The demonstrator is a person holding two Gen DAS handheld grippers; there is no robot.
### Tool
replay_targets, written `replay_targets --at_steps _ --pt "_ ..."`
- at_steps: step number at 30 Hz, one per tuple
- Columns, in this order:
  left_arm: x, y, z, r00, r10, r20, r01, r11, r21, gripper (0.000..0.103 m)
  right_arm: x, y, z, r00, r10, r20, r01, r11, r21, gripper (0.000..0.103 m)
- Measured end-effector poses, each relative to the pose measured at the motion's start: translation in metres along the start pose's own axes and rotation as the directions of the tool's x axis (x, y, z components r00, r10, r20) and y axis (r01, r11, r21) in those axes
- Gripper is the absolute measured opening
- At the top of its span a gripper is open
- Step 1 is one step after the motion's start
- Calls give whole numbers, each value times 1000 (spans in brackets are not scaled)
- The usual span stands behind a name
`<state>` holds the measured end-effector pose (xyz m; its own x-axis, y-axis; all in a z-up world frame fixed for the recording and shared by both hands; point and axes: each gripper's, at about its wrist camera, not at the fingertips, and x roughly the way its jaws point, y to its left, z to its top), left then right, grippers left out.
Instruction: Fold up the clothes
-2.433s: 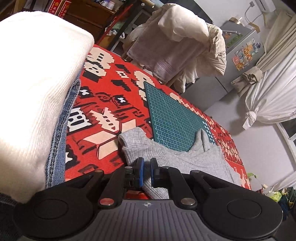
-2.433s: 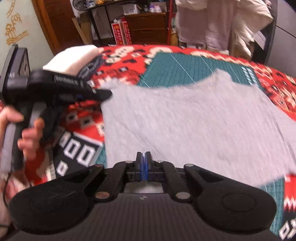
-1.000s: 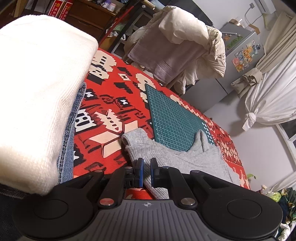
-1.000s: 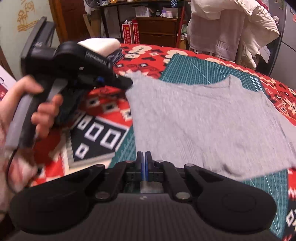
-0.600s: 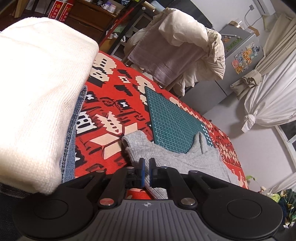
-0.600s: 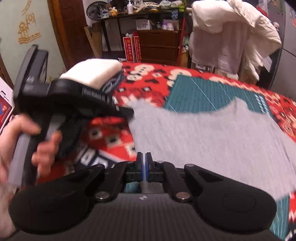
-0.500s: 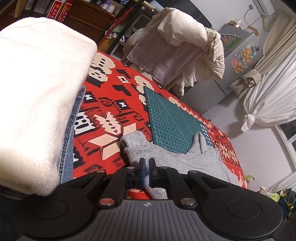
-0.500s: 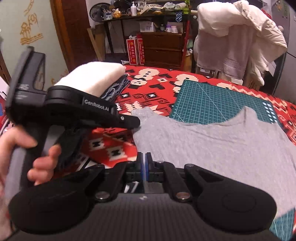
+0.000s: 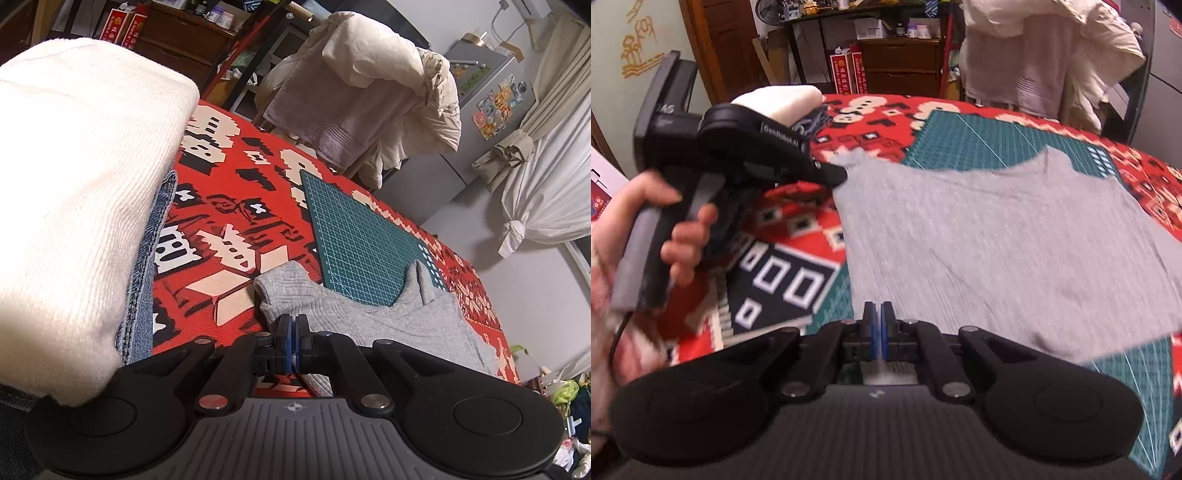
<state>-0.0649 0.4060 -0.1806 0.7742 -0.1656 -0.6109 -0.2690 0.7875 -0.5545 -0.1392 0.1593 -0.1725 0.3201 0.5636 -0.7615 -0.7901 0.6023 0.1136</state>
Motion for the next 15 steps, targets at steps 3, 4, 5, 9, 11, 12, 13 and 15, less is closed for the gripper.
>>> replay_targets --at_steps 3,4,5,9,11,12,13,15 --pt "-2 -2 0 1000 -1 2 1 1000 -1 2 -13 -7 -10 1000 -3 -16 3 1000 19 3" --pt "-3 -3 0 1000 -2 4 2 1000 0 2 -17 -10 -12 1000 -6 -15 6 1000 26 3" --pt "-4 -4 0 1000 -4 5 4 1000 1 2 -22 -14 -14 1000 -10 -8 10 999 36 3" --pt "-11 -11 -1 999 -32 12 31 999 8 2 -30 -33 -6 998 -48 40 45 995 85 3" --pt "-13 -18 -2 999 -48 13 48 999 22 2 -26 -44 0 996 -71 55 64 992 109 3" --pt "-14 -22 -3 998 -56 11 56 998 32 2 -25 -49 3 995 -82 62 74 990 122 3" --pt "-13 -26 -4 998 -65 7 65 997 42 2 -23 -54 4 994 -94 61 85 988 129 3" --pt "-11 -33 -8 997 -76 -6 77 995 62 2 -19 -63 1 993 -111 47 103 985 141 3"
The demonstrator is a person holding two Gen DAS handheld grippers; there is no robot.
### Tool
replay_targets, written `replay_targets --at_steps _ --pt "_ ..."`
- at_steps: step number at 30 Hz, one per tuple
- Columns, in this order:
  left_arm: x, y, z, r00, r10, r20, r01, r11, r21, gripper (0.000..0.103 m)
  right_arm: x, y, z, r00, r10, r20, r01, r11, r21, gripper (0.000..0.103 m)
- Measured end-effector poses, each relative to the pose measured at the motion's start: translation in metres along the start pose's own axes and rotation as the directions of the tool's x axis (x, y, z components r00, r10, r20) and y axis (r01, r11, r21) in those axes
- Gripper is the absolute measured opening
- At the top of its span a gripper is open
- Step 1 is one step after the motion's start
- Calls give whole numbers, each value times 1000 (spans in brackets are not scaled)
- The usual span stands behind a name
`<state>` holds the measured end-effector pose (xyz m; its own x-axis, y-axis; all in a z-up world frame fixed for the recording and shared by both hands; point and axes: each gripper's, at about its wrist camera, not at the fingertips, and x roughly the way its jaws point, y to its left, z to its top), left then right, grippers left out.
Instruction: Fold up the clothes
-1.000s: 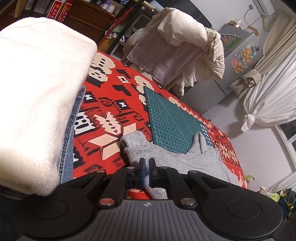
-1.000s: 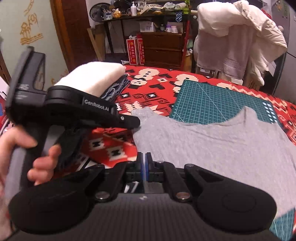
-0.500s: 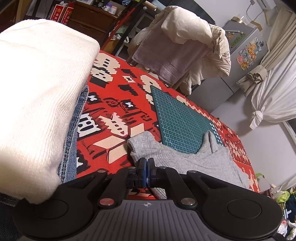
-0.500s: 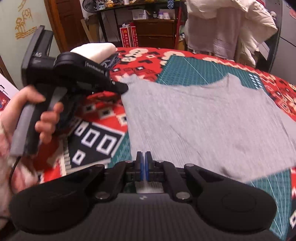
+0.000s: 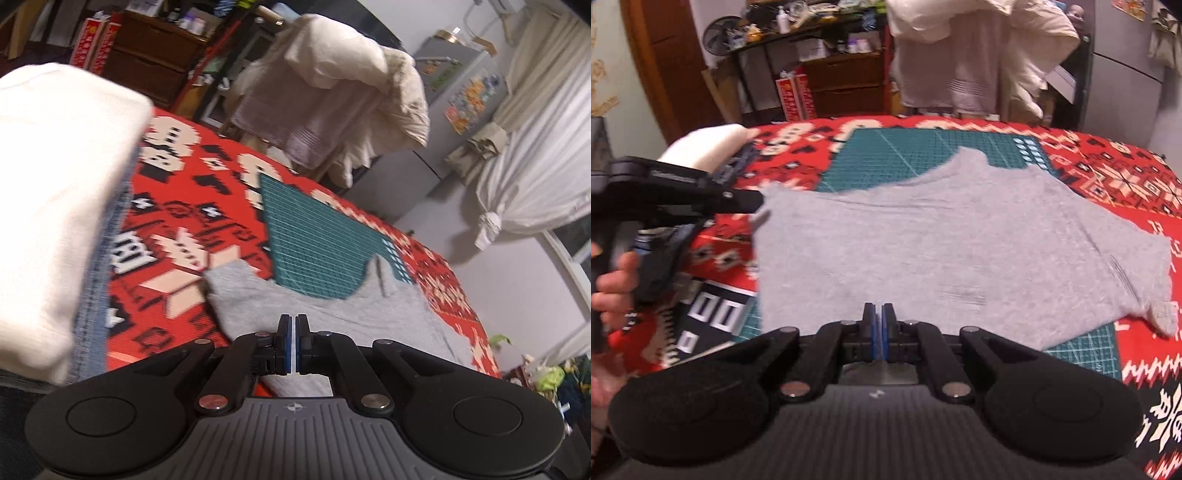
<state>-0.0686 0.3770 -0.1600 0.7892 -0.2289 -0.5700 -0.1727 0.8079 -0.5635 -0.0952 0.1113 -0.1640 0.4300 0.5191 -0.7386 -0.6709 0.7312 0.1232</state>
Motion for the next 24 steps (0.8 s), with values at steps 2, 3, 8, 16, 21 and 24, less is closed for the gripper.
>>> replay_targets --at_steps 2,3,8,16,21,24 --pt "4 -6 -4 1000 -10 -15 10 1000 17 2 0 -8 -6 1000 2 -10 -2 1000 15 3" --pt "6 -8 -6 1000 -15 -22 16 1000 21 2 -2 -10 -9 1000 9 -10 -9 1000 22 3" --pt "8 -16 -10 998 -51 -28 53 998 42 2 -16 -23 -16 1000 0 -4 0 999 48 4" --pt "16 -24 -15 996 -71 -49 74 995 68 2 -5 -42 0 1000 -7 11 6 995 102 4" --pt "22 -22 -17 997 -37 -65 42 996 75 2 -8 -48 -12 1000 -11 6 10 995 103 1" --pt "23 -20 -17 997 -36 -67 40 997 70 2 -13 -51 -14 1000 -21 4 20 994 110 4"
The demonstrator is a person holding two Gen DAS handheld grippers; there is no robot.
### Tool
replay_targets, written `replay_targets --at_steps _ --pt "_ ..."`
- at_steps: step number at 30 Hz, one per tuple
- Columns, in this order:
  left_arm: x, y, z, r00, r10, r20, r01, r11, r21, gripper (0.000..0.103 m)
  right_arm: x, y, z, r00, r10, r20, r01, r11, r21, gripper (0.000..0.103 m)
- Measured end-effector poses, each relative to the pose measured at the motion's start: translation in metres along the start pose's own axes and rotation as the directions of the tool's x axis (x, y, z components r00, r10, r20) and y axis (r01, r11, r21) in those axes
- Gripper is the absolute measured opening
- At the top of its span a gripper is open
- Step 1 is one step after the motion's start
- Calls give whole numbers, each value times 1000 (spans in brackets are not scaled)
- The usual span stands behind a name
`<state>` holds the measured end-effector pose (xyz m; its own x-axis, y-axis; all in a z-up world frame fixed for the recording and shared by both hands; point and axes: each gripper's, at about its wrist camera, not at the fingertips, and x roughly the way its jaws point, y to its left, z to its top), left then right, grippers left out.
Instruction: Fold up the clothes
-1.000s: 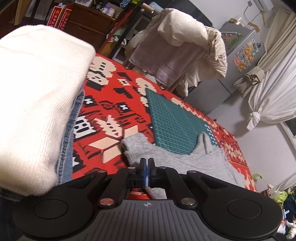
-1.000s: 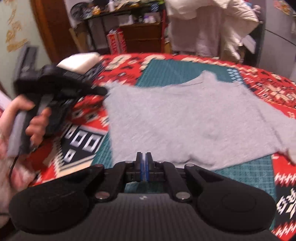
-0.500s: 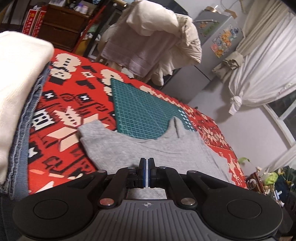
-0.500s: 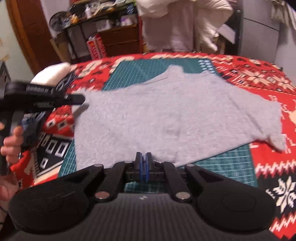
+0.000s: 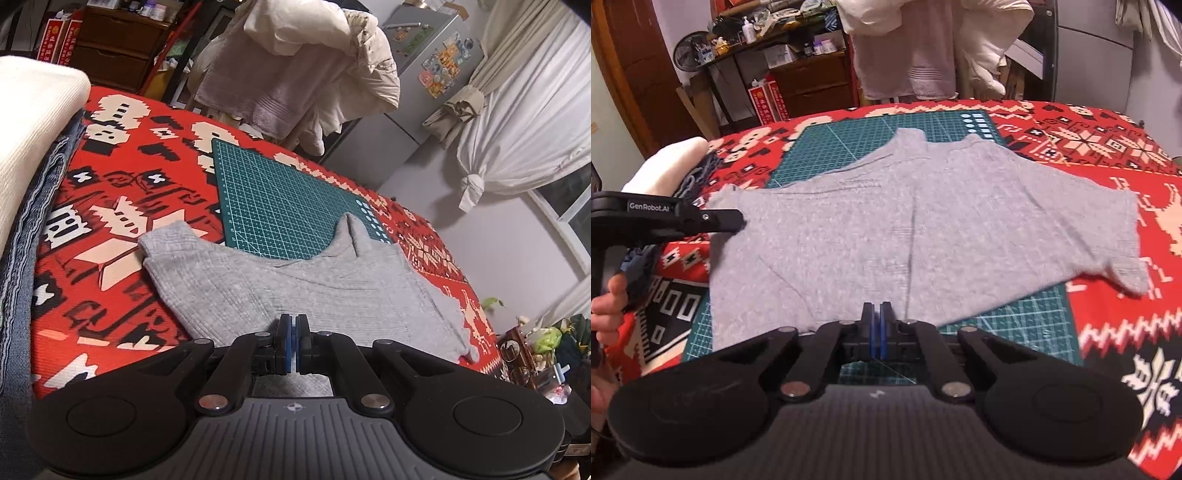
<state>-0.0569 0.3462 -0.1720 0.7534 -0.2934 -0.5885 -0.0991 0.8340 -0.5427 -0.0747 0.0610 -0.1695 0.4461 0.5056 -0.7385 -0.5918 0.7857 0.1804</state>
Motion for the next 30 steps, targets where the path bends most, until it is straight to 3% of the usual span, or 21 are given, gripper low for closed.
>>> replay_targets --at_steps 8,12,17,23,25,27,30 --pt "1 0 -2 1000 6 -1 -6 1000 -1 2 15 9 30 998 21 58 -21 1000 -2 4" --pt "1 1 -1 1000 5 0 -5 1000 -1 2 33 3 28 999 -22 33 22 1000 8 3" --pt "-3 2 2 1000 -5 14 5 1000 -11 2 27 -12 24 997 -66 35 64 997 46 5" --pt "-8 9 7 999 12 48 -10 999 -41 2 24 -8 50 994 -57 98 56 998 12 5" --pt "-10 12 10 998 21 58 -18 999 -50 2 32 -4 63 991 -56 123 57 998 -8 6" --pt "-10 16 12 997 31 66 -27 998 -58 2 43 -2 76 989 -57 135 61 998 -24 16" --pt "-10 22 16 996 43 75 -37 997 -72 2 64 -4 91 991 -58 118 64 997 -42 18"
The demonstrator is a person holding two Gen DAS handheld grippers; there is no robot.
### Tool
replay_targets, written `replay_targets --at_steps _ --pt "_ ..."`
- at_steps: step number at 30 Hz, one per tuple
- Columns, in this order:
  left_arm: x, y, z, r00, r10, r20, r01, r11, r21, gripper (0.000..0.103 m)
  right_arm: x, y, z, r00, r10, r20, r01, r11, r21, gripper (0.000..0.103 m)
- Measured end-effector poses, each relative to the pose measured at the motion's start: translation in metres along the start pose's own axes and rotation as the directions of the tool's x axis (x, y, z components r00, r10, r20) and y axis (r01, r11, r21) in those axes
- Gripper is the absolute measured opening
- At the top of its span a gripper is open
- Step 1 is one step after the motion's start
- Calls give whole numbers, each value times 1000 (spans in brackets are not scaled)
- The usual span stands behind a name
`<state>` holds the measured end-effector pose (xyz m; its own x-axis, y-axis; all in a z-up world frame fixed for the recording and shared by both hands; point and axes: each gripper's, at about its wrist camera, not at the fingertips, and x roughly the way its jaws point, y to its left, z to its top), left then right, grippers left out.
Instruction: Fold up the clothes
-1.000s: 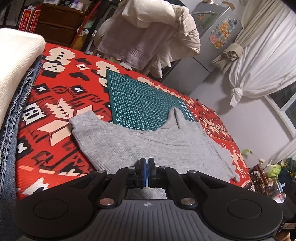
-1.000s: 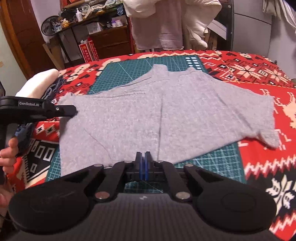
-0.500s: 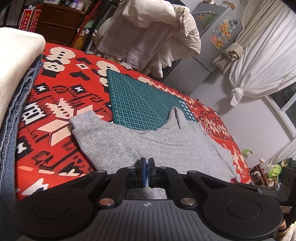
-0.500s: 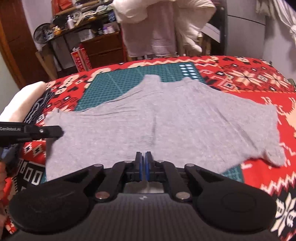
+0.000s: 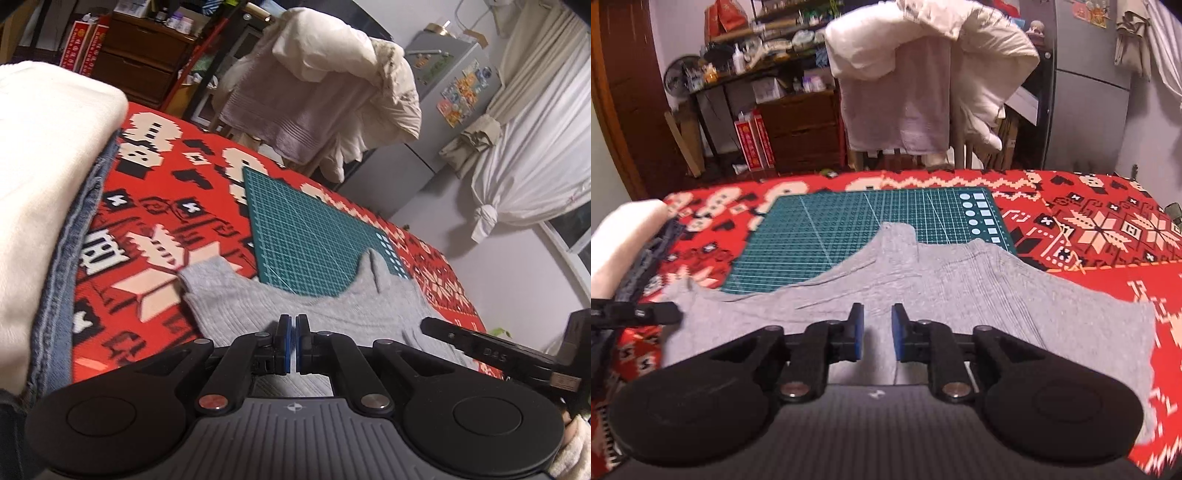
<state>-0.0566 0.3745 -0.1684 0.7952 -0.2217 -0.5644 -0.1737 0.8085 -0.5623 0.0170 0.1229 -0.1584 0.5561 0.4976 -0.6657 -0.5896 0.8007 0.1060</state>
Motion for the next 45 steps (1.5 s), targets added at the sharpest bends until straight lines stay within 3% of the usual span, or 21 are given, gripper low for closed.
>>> replay_targets --at_steps 8,11,19,24,29,33,39,45 --pt "5 7 5 1000 26 1 -26 1000 -8 2 29 -7 2 999 8 -39 -8 1000 4 18" --pt "7 8 4 999 35 0 -35 999 -6 2 31 -6 1 999 23 -44 -24 1000 -7 3" --pt "10 11 4 998 65 3 -65 998 8 3 31 -7 2 998 -62 -1 62 998 -2 0" --pt "9 10 6 996 86 15 -87 996 19 2 31 -9 2 998 -66 -12 66 998 -7 1" --pt "5 10 7 997 74 23 -74 997 7 2 7 -10 8 997 -67 33 66 998 14 2" --pt "1 3 4 999 34 14 -35 999 23 2 -20 -1 2 999 20 35 -21 999 24 3" --pt "-1 -14 -4 1000 -7 -11 8 998 69 2 -43 23 -38 990 127 -62 -126 992 8 3" --pt "0 -22 -12 1000 -9 -25 11 996 87 2 -63 31 -75 987 118 -105 -121 993 -15 3"
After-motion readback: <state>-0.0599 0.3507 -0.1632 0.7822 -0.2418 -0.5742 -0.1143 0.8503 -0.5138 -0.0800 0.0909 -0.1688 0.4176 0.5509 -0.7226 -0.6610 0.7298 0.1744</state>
